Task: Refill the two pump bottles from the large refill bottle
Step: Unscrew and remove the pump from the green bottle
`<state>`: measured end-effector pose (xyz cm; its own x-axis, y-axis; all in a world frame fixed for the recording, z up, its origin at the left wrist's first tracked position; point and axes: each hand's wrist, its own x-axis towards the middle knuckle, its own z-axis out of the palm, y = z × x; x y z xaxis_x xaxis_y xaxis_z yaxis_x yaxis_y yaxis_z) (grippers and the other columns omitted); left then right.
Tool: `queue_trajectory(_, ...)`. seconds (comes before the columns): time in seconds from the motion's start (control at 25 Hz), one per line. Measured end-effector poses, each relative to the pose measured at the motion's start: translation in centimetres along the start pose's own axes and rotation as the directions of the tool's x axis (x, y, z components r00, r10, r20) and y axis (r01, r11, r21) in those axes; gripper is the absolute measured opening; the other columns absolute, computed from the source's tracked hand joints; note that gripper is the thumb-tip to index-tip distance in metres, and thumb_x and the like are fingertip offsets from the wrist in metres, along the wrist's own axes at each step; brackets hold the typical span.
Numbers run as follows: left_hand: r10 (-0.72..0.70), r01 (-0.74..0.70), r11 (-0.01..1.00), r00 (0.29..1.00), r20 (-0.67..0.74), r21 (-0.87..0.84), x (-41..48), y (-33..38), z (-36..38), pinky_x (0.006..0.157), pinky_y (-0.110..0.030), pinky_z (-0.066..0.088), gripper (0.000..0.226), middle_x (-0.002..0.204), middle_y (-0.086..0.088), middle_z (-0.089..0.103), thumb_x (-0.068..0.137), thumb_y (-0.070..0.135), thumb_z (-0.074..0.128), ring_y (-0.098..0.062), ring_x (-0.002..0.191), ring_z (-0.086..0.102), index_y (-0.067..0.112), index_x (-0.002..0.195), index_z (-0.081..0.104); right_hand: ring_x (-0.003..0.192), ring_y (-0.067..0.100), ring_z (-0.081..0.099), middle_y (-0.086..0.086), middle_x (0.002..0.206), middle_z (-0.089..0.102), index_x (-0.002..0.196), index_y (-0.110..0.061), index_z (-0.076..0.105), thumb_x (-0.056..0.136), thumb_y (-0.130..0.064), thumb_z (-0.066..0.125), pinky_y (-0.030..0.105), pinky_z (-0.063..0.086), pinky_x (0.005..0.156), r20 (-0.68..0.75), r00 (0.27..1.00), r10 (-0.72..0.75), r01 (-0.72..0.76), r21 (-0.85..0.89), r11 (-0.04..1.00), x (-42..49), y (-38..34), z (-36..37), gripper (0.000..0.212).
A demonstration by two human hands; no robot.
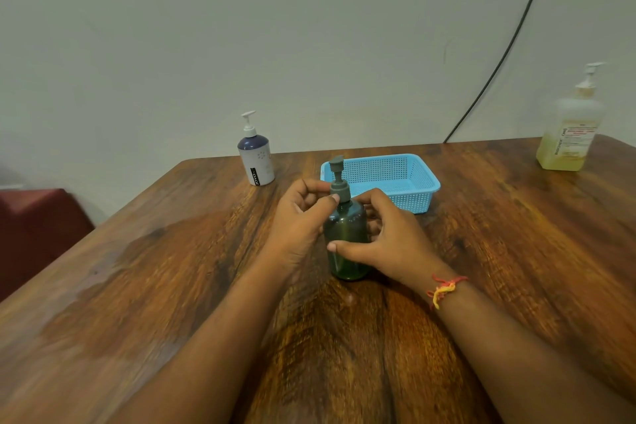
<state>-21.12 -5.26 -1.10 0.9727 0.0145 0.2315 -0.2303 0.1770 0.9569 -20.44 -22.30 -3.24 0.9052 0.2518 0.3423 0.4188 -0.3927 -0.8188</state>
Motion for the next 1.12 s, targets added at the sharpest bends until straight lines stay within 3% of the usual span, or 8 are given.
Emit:
queue_trajectory(0.16, 0.026, -0.028, 0.997, 0.999, 0.021, 0.078, -0.3, 0.5, 0.3, 0.092, -0.041, 0.06, 0.033, 0.117, -0.005, 0.075, 0.09, 0.007, 0.072, -0.021, 0.112, 0.071, 0.012, 0.122, 0.068, 0.109, 0.009, 0.066, -0.011, 0.121, 0.063, 0.118, -0.038, 0.048, 0.062, -0.054, 0.089, 0.034, 0.061, 0.087, 0.008, 1.0, -0.012, 0.012, -0.023, 1.0, 0.1, 0.0, 0.2, 0.072)
queue_trajectory(0.32, 0.072, -0.07, 0.99, 0.997, -0.012, 0.124, -0.6, 0.9, 0.7, 0.082, -0.031, 0.062, 0.024, 0.109, -0.001, 0.078, 0.087, 0.009, 0.075, -0.015, 0.104, 0.074, 0.011, 0.111, 0.072, 0.111, 0.011, 0.065, -0.01, 0.124, 0.062, 0.12, -0.037, 0.047, 0.064, -0.054, 0.089, 0.035, 0.06, 0.088, 0.017, 1.0, -0.017, 0.018, -0.033, 0.999, 0.0, 0.0, 0.2, 0.072)
queue_trajectory(0.56, 0.164, -0.153, 0.983, 0.981, -0.101, 0.104, -0.3, 1.5, 0.8, 0.084, -0.034, 0.063, 0.04, 0.107, -0.009, 0.078, 0.075, 0.025, 0.078, -0.02, 0.104, 0.075, 0.005, 0.109, 0.072, 0.105, 0.006, 0.066, -0.012, 0.12, 0.064, 0.12, -0.037, 0.048, 0.062, -0.057, 0.088, 0.031, 0.061, 0.085, -0.001, 1.0, -0.029, 0.029, -0.063, 0.998, -0.1, -0.3, 0.2, 0.074)
queue_trajectory(0.64, 0.193, -0.183, 0.979, 0.973, -0.127, 0.087, -0.2, 2.1, 0.6, 0.084, -0.033, 0.062, 0.035, 0.102, -0.004, 0.079, 0.076, 0.026, 0.077, -0.017, 0.102, 0.075, 0.009, 0.106, 0.072, 0.105, 0.007, 0.066, -0.012, 0.12, 0.063, 0.119, -0.038, 0.048, 0.061, -0.057, 0.089, 0.032, 0.061, 0.085, 0.0, 1.0, -0.026, 0.025, -0.056, 0.998, -0.2, -0.3, 0.2, 0.073)
queue_trajectory(0.76, 0.202, -0.218, 0.974, 0.956, -0.212, -0.057, 0.1, 3.3, 0.0, 0.09, -0.035, 0.06, 0.035, 0.1, -0.002, 0.078, 0.075, 0.024, 0.077, -0.018, 0.103, 0.074, 0.013, 0.107, 0.067, 0.109, 0.007, 0.064, -0.012, 0.125, 0.061, 0.123, -0.037, 0.049, 0.062, -0.056, 0.088, 0.031, 0.06, 0.086, 0.012, 1.0, -0.019, 0.02, -0.065, 0.998, -0.2, -0.6, 0.1, 0.076)
queue_trajectory(0.96, 0.167, -0.268, 0.921, 0.927, -0.335, -0.283, 1.2, 4.5, -1.7, 0.097, -0.042, 0.058, 0.06, 0.114, -0.017, 0.074, 0.082, 0.02, 0.077, -0.022, 0.102, 0.07, -0.006, 0.131, 0.055, 0.114, 0.007, 0.059, -0.01, 0.131, 0.058, 0.129, -0.037, 0.049, 0.065, -0.057, 0.087, 0.03, 0.058, 0.09, 0.036, 0.999, -0.037, 0.042, -0.141, 0.989, -0.3, -1.1, 0.1, 0.078)
queue_trajectory(1.04, 0.158, -0.288, 0.899, 0.916, -0.368, -0.33, 1.5, 4.8, -2.3, 0.096, -0.041, 0.058, 0.044, 0.12, -0.023, 0.07, 0.088, 0.017, 0.074, -0.025, 0.104, 0.068, -0.004, 0.124, 0.059, 0.115, 0.007, 0.058, -0.009, 0.133, 0.057, 0.131, -0.037, 0.047, 0.066, -0.058, 0.086, 0.029, 0.058, 0.09, 0.047, 0.998, -0.048, 0.055, -0.176, 0.983, -0.3, -1.3, 0.1, 0.079)
queue_trajectory(1.12, 0.156, -0.309, 0.881, 0.905, -0.395, -0.358, 1.6, 5.5, -3.0, 0.088, -0.035, 0.06, 0.022, 0.107, -0.016, 0.074, 0.091, 0.017, 0.071, -0.022, 0.098, 0.071, 0.005, 0.108, 0.065, 0.114, 0.008, 0.058, -0.009, 0.133, 0.057, 0.132, -0.036, 0.047, 0.067, -0.057, 0.085, 0.029, 0.058, 0.09, 0.044, 0.997, -0.06, 0.067, -0.185, 0.98, -0.3, -1.4, 0.1, 0.079)
